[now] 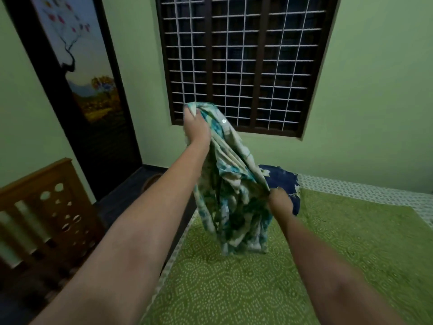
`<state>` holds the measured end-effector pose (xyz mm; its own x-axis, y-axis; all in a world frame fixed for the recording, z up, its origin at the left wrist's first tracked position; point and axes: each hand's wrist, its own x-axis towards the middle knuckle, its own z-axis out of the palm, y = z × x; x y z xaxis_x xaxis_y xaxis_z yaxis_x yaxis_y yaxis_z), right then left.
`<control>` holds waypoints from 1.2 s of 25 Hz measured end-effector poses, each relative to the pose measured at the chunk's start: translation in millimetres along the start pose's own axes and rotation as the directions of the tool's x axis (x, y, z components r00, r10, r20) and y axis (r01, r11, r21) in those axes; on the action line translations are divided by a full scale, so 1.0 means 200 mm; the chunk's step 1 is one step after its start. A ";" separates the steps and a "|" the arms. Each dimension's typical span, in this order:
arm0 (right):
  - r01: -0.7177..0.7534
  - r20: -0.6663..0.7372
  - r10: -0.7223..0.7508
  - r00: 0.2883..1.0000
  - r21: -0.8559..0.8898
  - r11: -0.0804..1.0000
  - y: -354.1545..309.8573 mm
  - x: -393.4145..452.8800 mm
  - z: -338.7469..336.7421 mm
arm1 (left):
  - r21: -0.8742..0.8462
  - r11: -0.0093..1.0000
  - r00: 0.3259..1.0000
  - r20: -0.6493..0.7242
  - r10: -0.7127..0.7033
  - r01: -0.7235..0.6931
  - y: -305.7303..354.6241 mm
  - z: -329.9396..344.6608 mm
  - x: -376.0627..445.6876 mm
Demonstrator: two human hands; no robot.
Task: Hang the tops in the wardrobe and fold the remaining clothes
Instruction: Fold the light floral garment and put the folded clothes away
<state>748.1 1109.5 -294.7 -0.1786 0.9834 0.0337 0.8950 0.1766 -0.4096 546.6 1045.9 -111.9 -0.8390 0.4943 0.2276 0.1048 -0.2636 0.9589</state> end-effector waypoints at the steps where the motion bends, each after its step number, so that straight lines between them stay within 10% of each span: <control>1: -0.054 -0.017 0.056 0.998 0.084 0.995 -0.01 0.04 -0.07 | 0.157 0.988 0.999 -0.041 0.007 -0.001 -0.04 -0.10 0.02; 4: -0.081 -0.117 0.140 0.983 0.409 0.909 -0.16 0.13 -0.30 | 0.778 0.622 0.996 -0.053 -0.077 0.090 -0.23 -0.38 0.11; 7: 0.176 -0.259 -0.033 0.965 0.550 0.817 -0.38 0.14 -0.49 | 0.961 0.270 0.982 0.106 -0.154 -0.061 -0.42 -0.47 0.12; 10: 0.313 -0.213 -0.229 0.950 0.627 0.714 -0.56 0.10 -0.56 | 0.769 0.631 0.897 0.344 -0.277 -0.100 -0.47 -0.28 0.04; 12: 0.275 -0.067 -0.328 0.942 0.713 0.645 -0.64 0.06 -0.58 | 0.451 0.874 0.760 0.499 -0.416 0.182 -0.59 -0.09 0.05; 15: 0.299 0.116 -0.422 0.899 0.542 0.785 -0.71 0.04 -0.60 | 0.288 0.773 0.447 0.681 -0.580 0.565 -0.68 0.03 -0.15; 19: 0.211 -0.005 -0.211 0.977 0.048 0.976 -0.61 0.07 -0.51 | 0.184 0.766 0.497 0.663 -0.559 0.616 -0.55 0.10 -0.34; 21: 0.138 -0.103 -0.127 0.987 0.111 0.984 -0.53 0.02 -0.47 | 0.133 0.685 0.469 0.634 -0.614 0.716 -0.51 0.17 -0.35; 30: 0.062 0.289 -0.206 0.935 0.440 0.896 -0.32 0.01 -0.24 | -0.203 0.486 0.511 0.543 -0.666 0.850 -0.64 0.32 -0.28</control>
<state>710.9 1103.1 -224.2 -0.4694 0.8707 -0.1471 0.6109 0.1999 -0.7660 613.8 1104.9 -236.0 -0.2081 0.8781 -0.4309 -0.7705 0.1242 0.6252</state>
